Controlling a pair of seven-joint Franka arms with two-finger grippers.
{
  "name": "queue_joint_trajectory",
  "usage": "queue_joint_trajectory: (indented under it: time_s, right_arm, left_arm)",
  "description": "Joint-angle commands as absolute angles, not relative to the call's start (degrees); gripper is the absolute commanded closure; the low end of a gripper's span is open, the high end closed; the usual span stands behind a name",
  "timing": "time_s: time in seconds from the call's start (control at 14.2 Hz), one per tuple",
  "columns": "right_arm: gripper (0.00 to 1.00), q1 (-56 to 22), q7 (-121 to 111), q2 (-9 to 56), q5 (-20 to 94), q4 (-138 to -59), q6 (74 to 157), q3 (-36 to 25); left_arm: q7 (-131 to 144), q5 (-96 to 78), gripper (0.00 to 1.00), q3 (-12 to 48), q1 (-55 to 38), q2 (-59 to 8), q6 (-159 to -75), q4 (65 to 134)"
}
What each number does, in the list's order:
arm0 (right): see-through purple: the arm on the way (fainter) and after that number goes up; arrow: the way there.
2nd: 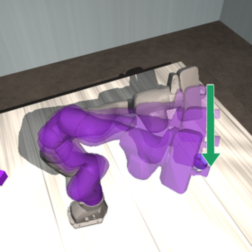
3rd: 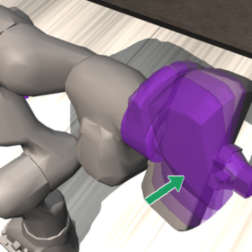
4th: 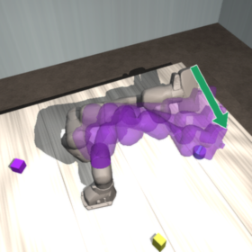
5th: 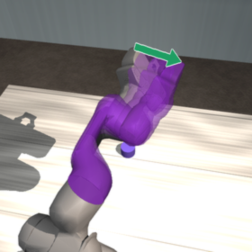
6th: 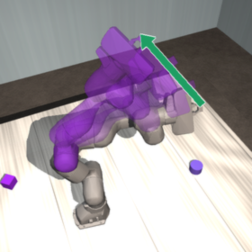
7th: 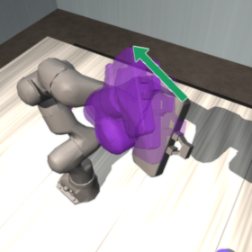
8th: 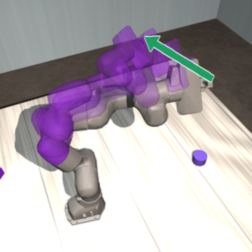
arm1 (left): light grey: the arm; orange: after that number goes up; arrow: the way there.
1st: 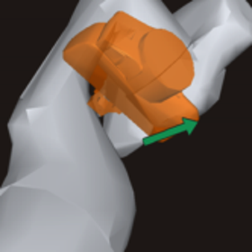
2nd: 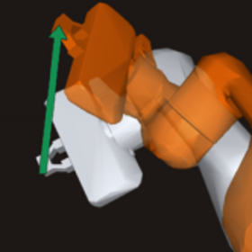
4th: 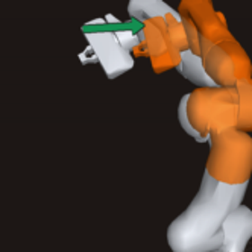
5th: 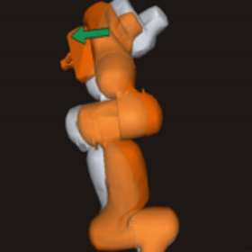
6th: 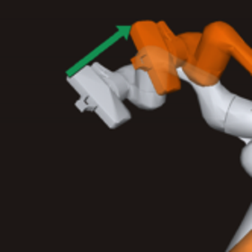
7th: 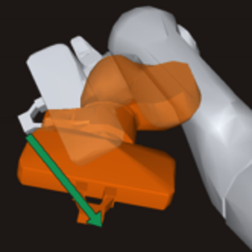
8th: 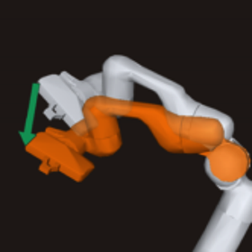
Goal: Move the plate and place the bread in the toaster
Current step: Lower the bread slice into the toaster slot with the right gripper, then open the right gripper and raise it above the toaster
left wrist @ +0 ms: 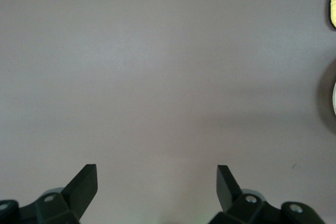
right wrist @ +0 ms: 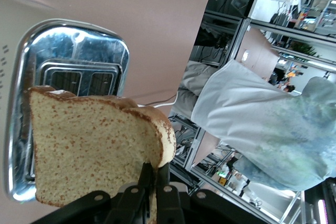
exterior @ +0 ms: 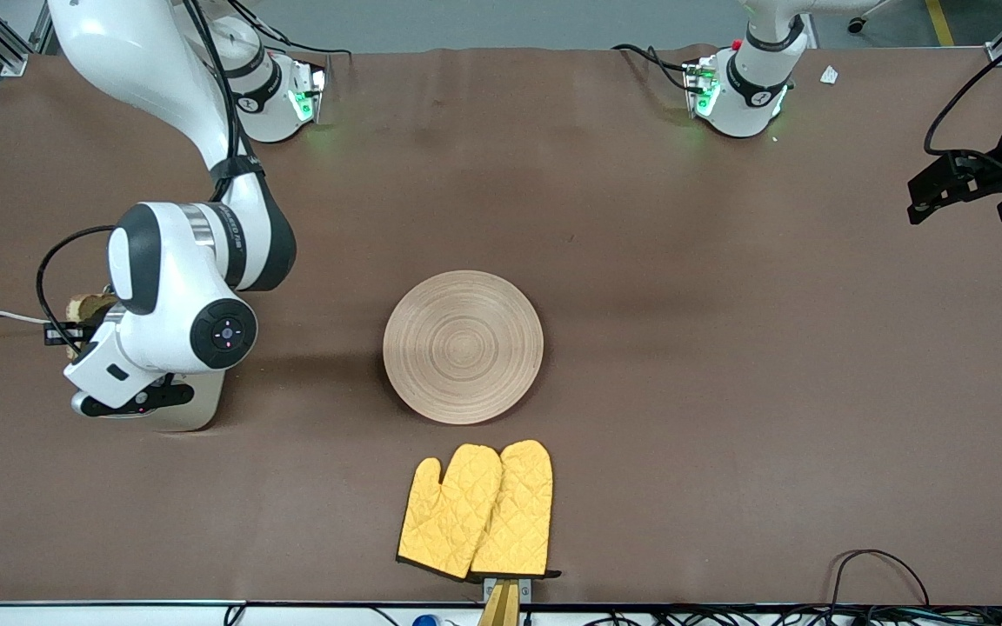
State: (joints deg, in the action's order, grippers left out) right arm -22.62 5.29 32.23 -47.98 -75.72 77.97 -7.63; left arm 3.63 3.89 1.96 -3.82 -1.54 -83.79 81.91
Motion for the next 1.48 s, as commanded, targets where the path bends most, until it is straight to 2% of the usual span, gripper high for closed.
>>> queue_joint_trajectory:
  time_s: [0.0,0.42,1.2,1.27,1.34,1.41]
  right_arm:
    - [1.0,-21.8,8.1,31.5,-50.7,-79.0,79.9,-7.1]
    - [0.99,-22.4,17.7,30.7,-55.4,-85.4,80.3,-6.9]
    - [0.95,-23.6,26.7,30.2,-54.8,-90.0,82.2,-6.7]
    - [0.92,-23.7,28.4,30.2,-54.4,-90.5,82.5,-6.6]
    - [0.84,-23.7,29.7,30.2,-54.1,-90.6,82.5,-6.6]
    - [0.71,-23.6,30.5,30.2,-53.3,-90.4,82.6,-6.6]
  left_arm:
    - [4.0,5.0,0.0,1.8,-4.0,-1.4,-83.5,81.7]
    - [3.6,4.3,0.0,1.8,-3.9,-1.5,-83.5,81.6]
    - [3.4,4.0,0.0,1.5,-2.6,-1.7,-83.4,82.1]
    - [3.4,4.0,0.0,1.5,-2.6,-2.3,-83.4,81.9]
    - [3.7,4.0,0.0,1.6,-3.1,-2.8,-83.4,81.8]
    - [4.1,4.0,0.0,1.7,-3.5,-2.8,-83.5,81.7]
